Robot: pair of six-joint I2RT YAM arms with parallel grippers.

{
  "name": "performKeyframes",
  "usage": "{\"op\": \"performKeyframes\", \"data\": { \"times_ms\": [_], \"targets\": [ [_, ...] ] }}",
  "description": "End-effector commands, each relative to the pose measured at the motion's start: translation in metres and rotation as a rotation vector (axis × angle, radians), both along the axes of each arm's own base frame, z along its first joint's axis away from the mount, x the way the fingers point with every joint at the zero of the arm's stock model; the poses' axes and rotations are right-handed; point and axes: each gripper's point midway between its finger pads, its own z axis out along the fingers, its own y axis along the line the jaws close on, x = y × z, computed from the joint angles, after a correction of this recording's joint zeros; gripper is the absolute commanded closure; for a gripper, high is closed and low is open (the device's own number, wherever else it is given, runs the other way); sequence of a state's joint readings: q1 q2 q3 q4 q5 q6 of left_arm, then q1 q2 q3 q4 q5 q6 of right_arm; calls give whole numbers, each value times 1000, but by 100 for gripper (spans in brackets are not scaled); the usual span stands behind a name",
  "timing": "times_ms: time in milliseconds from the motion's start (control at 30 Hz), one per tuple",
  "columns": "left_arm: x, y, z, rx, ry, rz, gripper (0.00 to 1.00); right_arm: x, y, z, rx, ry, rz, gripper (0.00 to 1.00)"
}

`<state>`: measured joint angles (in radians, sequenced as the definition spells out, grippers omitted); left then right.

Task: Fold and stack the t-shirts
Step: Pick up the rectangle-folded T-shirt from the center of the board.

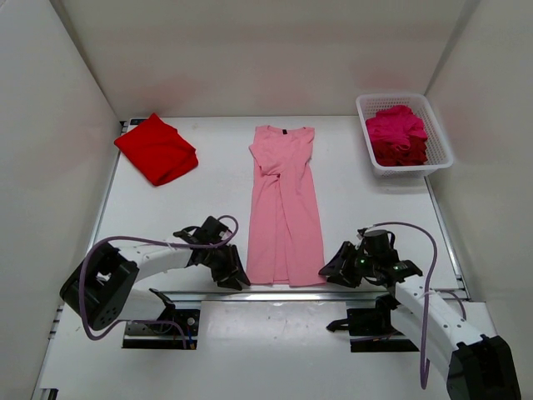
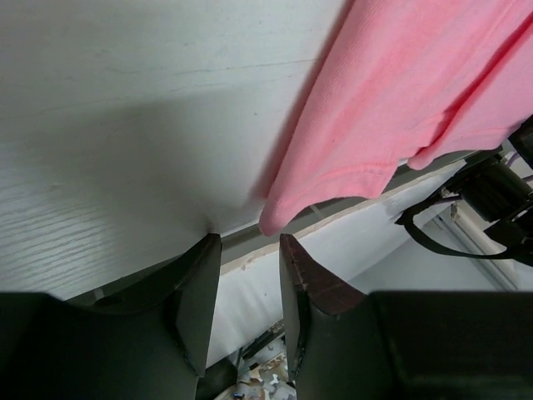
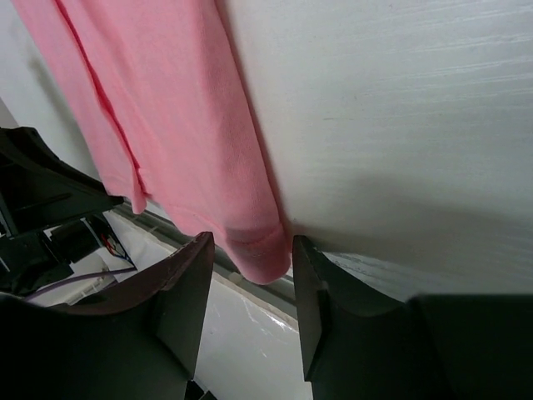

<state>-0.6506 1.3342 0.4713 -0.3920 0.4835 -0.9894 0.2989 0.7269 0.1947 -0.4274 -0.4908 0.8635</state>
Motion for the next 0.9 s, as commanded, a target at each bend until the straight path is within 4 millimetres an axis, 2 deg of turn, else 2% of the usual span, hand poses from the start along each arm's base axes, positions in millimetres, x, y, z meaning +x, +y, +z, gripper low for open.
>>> {"op": "performKeyframes", "data": {
  "times_ms": [0, 167, 267, 367, 433, 467, 533, 633, 700, 733, 767, 800, 867],
  "targets": [
    [3, 9, -15, 68, -27, 23, 55, 4, 4, 1, 17, -3, -7, 60],
    [13, 7, -18, 64, -39, 71, 56, -1, 11, 0, 2, 28, 27, 65],
    [17, -1, -16, 53, -53, 69, 56, -2, 11, -1, -5, 34, 25, 75],
    [18, -8, -16, 47, -52, 57, 58, -3, 10, 0, -10, 27, 24, 79],
    [16, -9, -16, 41, -45, 53, 71, -4, 9, 0, -9, 27, 24, 85],
    [14, -5, -19, 48, -41, 51, 74, -5, 8, -1, -4, 32, 27, 91],
    [13, -1, -20, 69, -36, 50, 89, -2, 6, 0, -1, 28, 23, 99],
    [11, 5, -20, 89, -32, 30, 100, -5, 6, 1, -25, 40, 42, 100],
    [7, 3, -16, 103, -36, -10, 100, -10, 9, 5, -31, 44, 65, 100],
    [-4, 2, -15, 111, -19, -54, 100, -14, 13, 10, -32, 55, 85, 100],
    [-3, -1, -9, 108, -28, -69, 100, -21, 11, 9, -54, 79, 91, 100],
    [0, 2, -1, 118, -32, -81, 100, -24, 10, 15, -82, 78, 107, 100],
    [-1, 4, 13, 117, -15, -93, 100, -16, 14, 37, -104, 32, 135, 100]
  ]
}}
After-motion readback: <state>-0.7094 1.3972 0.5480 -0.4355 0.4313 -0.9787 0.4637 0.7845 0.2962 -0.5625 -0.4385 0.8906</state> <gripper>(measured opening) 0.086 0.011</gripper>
